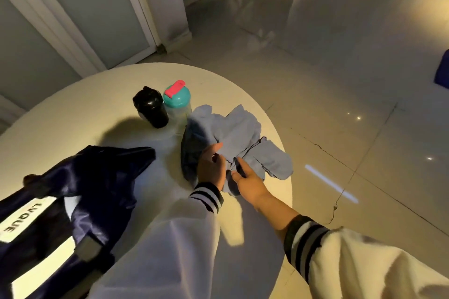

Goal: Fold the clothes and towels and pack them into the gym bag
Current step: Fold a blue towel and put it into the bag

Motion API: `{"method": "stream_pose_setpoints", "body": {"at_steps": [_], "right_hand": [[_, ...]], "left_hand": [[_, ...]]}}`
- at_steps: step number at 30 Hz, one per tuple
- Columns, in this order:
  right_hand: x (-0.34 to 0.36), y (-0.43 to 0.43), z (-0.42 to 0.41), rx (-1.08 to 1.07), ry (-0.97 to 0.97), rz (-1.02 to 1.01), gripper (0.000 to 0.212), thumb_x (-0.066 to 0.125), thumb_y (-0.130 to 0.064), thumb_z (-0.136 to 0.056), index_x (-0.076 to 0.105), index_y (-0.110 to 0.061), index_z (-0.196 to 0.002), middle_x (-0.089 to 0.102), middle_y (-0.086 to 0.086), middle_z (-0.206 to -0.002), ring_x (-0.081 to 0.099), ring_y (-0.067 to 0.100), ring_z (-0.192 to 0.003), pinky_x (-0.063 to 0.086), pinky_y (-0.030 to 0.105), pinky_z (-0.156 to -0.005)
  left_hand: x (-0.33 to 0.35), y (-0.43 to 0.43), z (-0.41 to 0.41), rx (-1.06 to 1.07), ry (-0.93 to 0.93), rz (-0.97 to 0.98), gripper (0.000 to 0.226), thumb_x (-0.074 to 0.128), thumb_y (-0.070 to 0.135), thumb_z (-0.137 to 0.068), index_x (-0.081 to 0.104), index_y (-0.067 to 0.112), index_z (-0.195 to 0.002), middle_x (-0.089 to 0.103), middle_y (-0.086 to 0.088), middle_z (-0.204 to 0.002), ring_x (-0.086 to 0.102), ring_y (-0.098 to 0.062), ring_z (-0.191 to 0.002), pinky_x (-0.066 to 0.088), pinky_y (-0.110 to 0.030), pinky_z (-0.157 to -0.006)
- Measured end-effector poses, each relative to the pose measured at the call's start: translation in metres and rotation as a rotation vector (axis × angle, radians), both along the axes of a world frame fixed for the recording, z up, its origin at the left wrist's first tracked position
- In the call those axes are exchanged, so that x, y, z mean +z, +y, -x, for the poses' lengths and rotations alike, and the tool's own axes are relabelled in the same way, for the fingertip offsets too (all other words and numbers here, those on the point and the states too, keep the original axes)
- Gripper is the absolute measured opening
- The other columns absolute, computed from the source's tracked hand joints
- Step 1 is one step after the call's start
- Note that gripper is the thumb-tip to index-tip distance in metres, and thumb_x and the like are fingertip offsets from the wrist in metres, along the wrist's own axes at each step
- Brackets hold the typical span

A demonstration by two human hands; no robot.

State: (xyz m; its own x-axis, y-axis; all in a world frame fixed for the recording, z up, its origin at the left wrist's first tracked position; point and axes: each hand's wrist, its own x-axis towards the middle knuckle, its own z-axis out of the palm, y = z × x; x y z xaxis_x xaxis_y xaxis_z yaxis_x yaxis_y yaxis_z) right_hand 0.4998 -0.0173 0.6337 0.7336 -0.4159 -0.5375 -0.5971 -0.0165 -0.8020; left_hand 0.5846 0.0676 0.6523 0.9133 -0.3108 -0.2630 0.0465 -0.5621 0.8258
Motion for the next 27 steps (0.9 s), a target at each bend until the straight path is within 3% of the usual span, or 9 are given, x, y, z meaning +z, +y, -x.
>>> {"method": "stream_pose_setpoints", "body": {"at_steps": [2, 6, 8, 11, 14, 17, 20, 23, 27], "right_hand": [[0.011, 0.002, 0.000, -0.073, -0.043, -0.027, 0.052, 0.042, -0.027, -0.107, 0.025, -0.029, -0.156, 0.040, -0.006, -0.154, 0.047, 0.020, -0.131, 0.033, 0.020, -0.095], [0.040, 0.010, 0.001, -0.181, -0.149, -0.136, 0.056, 0.041, -0.034, -0.107, 0.016, -0.040, -0.157, 0.042, -0.013, -0.146, 0.054, 0.007, -0.099, 0.044, 0.013, -0.080], [0.054, 0.015, 0.003, -0.235, -0.210, -0.188, 0.056, 0.041, -0.037, -0.107, 0.015, -0.045, -0.155, 0.038, -0.013, -0.149, 0.055, 0.011, -0.112, 0.046, 0.015, -0.085], [0.064, 0.025, 0.008, -0.281, -0.264, -0.316, 0.056, 0.049, -0.047, -0.102, 0.022, -0.054, -0.150, 0.039, -0.005, -0.156, 0.051, 0.018, -0.128, 0.050, 0.036, -0.100], [0.076, 0.050, 0.014, -0.167, -0.275, -0.389, 0.052, 0.058, -0.033, -0.101, 0.039, -0.046, -0.147, 0.049, -0.006, -0.145, 0.055, 0.018, -0.123, 0.051, 0.041, -0.102], [0.088, 0.082, 0.016, -0.128, -0.272, -0.334, 0.031, 0.058, -0.015, -0.099, 0.068, -0.037, -0.118, 0.065, 0.006, -0.131, 0.063, 0.024, -0.116, 0.053, 0.044, -0.101], [0.107, 0.119, 0.031, -0.207, -0.296, -0.405, 0.033, 0.048, -0.007, -0.099, 0.073, -0.025, -0.111, 0.070, 0.010, -0.117, 0.064, 0.028, -0.108, 0.057, 0.037, -0.088], [0.123, 0.166, 0.064, -0.064, -0.344, -0.331, 0.033, 0.049, -0.002, -0.097, 0.075, -0.022, -0.101, 0.071, 0.011, -0.105, 0.064, 0.026, -0.099, 0.054, 0.035, -0.080], [0.122, 0.235, 0.106, 0.281, -0.325, -0.197, 0.032, 0.051, -0.001, -0.097, 0.073, -0.020, -0.109, 0.070, 0.004, -0.114, 0.065, 0.017, -0.103, 0.052, 0.034, -0.091]], "left_hand": [[0.016, 0.006, 0.005, -0.022, -0.004, 0.018, 0.037, 0.047, 0.014, -0.097, 0.061, 0.017, -0.131, 0.061, -0.003, -0.130, 0.054, -0.016, -0.115, 0.039, -0.025, -0.094], [0.044, 0.025, 0.015, 0.008, 0.149, 0.131, 0.031, 0.051, 0.018, -0.093, 0.068, 0.029, -0.117, 0.065, 0.005, -0.110, 0.061, -0.015, -0.103, 0.049, -0.031, -0.092], [0.063, 0.040, 0.022, 0.121, 0.237, 0.263, 0.023, 0.051, 0.018, -0.093, 0.071, 0.029, -0.098, 0.070, 0.001, -0.092, 0.065, -0.020, -0.089, 0.054, -0.037, -0.085], [0.092, 0.067, 0.028, 0.229, 0.303, 0.332, 0.027, 0.051, 0.014, -0.097, 0.065, 0.019, -0.074, 0.058, 0.003, -0.058, 0.053, -0.021, -0.061, 0.046, -0.028, -0.062], [0.114, 0.099, 0.041, 0.142, 0.348, 0.307, 0.020, 0.052, 0.019, -0.093, 0.064, 0.016, -0.078, 0.066, -0.003, -0.071, 0.060, -0.020, -0.066, 0.049, -0.027, -0.062], [0.117, 0.140, 0.053, 0.158, 0.280, 0.284, 0.018, 0.052, 0.030, -0.089, 0.067, 0.021, -0.088, 0.070, 0.001, -0.089, 0.064, -0.019, -0.084, 0.053, -0.030, -0.075], [0.104, 0.194, 0.061, 0.060, 0.082, 0.110, 0.019, 0.048, 0.031, -0.083, 0.065, 0.033, -0.092, 0.069, -0.004, -0.099, 0.066, -0.024, -0.099, 0.049, -0.023, -0.079], [0.106, 0.242, 0.086, 0.171, -0.042, 0.134, 0.039, 0.039, 0.027, -0.079, 0.065, 0.012, -0.104, 0.062, -0.006, -0.099, 0.058, -0.020, -0.095, 0.041, -0.016, -0.077], [0.089, 0.308, 0.112, 0.198, -0.167, 0.130, 0.027, 0.043, 0.017, -0.088, 0.064, 0.001, -0.093, 0.061, -0.024, -0.089, 0.059, -0.037, -0.087, 0.051, -0.048, -0.078]]}}
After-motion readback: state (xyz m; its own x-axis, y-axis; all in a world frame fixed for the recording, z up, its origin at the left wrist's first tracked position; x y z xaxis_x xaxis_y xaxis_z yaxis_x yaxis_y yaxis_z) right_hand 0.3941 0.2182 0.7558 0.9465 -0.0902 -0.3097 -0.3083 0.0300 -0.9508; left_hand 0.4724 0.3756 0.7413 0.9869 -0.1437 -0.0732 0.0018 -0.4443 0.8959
